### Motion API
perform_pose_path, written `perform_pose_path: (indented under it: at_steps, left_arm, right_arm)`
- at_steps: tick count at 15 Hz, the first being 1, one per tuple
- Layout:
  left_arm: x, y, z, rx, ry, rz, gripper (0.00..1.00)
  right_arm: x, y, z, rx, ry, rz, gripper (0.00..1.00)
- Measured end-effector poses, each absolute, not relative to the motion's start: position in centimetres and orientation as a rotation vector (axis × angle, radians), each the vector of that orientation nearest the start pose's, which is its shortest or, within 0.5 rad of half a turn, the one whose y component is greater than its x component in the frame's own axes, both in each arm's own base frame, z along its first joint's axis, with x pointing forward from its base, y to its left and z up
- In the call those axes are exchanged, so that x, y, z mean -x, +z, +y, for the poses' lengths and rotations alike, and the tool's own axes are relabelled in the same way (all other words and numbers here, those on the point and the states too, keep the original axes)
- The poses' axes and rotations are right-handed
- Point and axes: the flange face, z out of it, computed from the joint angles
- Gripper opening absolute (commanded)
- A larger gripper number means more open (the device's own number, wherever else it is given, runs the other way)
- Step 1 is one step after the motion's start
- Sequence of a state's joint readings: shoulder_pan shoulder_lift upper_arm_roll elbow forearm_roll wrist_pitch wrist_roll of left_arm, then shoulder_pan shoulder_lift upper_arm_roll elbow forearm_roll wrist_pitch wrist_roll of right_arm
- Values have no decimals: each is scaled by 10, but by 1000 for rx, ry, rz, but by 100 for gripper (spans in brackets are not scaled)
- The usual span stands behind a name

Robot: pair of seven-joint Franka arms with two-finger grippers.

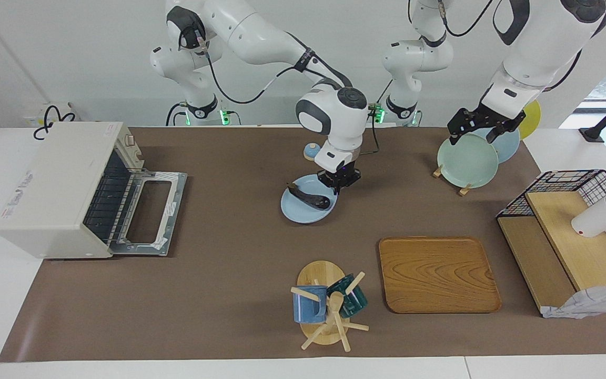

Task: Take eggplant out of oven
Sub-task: 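Carry the plate to the table center and set it down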

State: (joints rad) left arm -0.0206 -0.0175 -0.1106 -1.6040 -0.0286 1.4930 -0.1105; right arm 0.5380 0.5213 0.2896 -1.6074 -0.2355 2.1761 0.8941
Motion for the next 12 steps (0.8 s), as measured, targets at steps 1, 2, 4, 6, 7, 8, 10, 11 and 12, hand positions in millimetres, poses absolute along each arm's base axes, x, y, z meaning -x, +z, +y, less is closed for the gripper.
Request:
perform_pose_path:
  at_steps: [1,2,4,6,7,8,10,11,12]
  left_arm:
    - [-535,612,-74,3153,152,34,100]
    - [-535,612,-74,3153,152,34,100]
    - [-535,612,-74,3153,152,34,100]
    - [-535,612,-74,3153,153,34,100]
    - [-535,612,-74,3153,154,34,100]
    - [-535,612,-74,3153,154,33,100]
    - [-535,612,-74,3153,154,33,100]
    - [-535,612,-74,3153,154,33,100]
    - [-535,612,-74,3153,154,33,100]
  right_arm:
    - [-497,339,482,3099,-162,-22,15]
    - [-500,338,480,3080,-181,-17,17]
    - [-510,350,477,3066,-209,-1,31]
    - [-535,379,457,3099,-207,-10,35]
    - [-548,393,440,3118,-202,-30,35]
    - [-559,404,421,3148,-179,-50,34]
    - [-571,414,380,3223,-85,-60,20]
    - [-576,415,358,3249,-46,-47,11]
    - [-581,413,332,3271,-14,-34,0]
